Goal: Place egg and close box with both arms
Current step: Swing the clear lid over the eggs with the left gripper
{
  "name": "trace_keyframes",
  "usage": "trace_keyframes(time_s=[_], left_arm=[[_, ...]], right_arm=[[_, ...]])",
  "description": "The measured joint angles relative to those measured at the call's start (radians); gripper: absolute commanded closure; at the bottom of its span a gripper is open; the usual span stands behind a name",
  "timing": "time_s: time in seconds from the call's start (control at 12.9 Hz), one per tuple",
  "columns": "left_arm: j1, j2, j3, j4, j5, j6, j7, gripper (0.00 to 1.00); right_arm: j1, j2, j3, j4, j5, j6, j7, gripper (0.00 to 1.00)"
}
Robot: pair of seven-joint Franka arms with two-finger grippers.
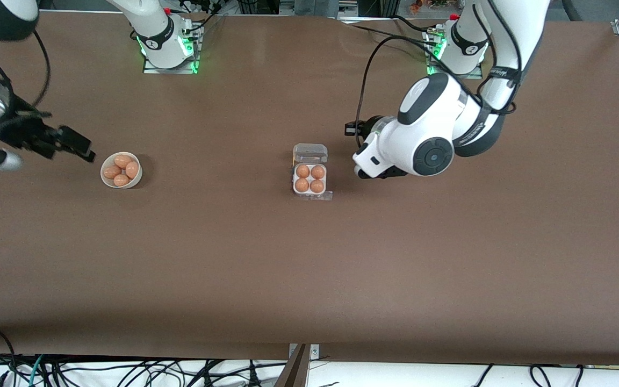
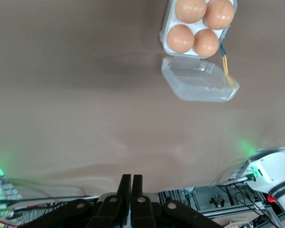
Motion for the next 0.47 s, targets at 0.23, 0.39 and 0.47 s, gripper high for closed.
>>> trace_keyframes(time_s=[0.23,0.39,0.47], left_arm=[[-0.063,0.051,-0.001,0.001,0.000,0.045,-0.012,0.99],[-0.098,0.082,-0.001,0.002,0.000,0.062,-0.026,0.99],[-0.107,0.093,-0.001,0.002,0.000,0.064,-0.032,0.99]], right_arm=[[-0.052,-0.051,0.075,-0.017,-0.058,-0.027,-0.043,0.00],[-0.084,-0.051,0.094,-0.017,-0.060,-0.025,-0.089,0.00],[-0.091,-0.049,0.096,-0.017,-0.060,-0.023,-0.093,0.00]])
